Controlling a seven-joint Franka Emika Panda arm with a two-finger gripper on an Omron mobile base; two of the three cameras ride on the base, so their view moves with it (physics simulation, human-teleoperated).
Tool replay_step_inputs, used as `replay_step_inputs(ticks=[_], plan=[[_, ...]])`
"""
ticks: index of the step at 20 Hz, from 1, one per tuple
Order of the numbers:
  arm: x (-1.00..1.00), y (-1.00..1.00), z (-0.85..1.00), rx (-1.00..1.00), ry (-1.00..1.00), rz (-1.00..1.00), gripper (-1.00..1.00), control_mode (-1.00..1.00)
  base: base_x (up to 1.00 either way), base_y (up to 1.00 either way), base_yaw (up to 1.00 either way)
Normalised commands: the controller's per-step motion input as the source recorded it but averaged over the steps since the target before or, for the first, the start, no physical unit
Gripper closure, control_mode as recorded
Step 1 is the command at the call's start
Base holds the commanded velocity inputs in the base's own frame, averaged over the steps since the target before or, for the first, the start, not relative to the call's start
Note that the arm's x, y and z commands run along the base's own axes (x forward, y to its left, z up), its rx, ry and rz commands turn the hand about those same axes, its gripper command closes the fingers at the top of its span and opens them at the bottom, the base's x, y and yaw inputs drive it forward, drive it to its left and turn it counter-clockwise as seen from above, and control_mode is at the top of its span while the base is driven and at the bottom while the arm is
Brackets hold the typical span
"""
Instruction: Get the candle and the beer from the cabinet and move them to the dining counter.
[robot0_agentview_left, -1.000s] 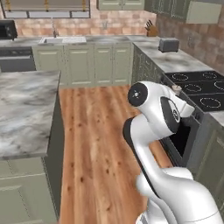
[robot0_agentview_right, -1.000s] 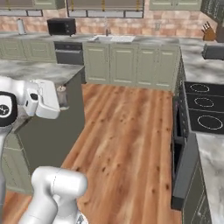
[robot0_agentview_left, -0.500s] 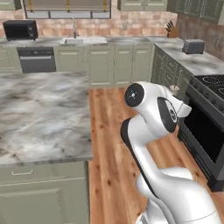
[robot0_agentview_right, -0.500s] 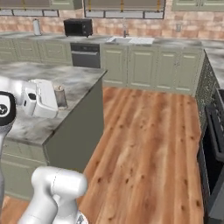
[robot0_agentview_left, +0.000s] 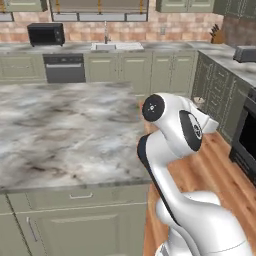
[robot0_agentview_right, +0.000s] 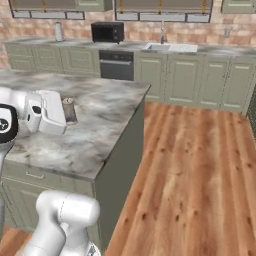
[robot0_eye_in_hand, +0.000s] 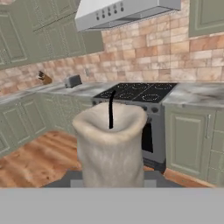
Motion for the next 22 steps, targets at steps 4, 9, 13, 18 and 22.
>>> replay_step_inputs(ticks=[4, 9, 13, 18, 22], plan=[[0.0, 0.0, 0.0, 0.0, 0.0, 0.0, 1.0, 1.0, 0.27, 0.94, 0.0], [0.0, 0.0, 0.0, 0.0, 0.0, 0.0, 1.0, 1.0, 0.23, 0.94, 0.0], [0.0, 0.0, 0.0, 0.0, 0.0, 0.0, 1.0, 1.0, 0.2, 0.94, 0.0], [0.0, 0.0, 0.0, 0.0, 0.0, 0.0, 1.0, 1.0, 0.21, 0.94, 0.0], [0.0, 0.0, 0.0, 0.0, 0.0, 0.0, 1.0, 1.0, 0.24, 0.94, 0.0]])
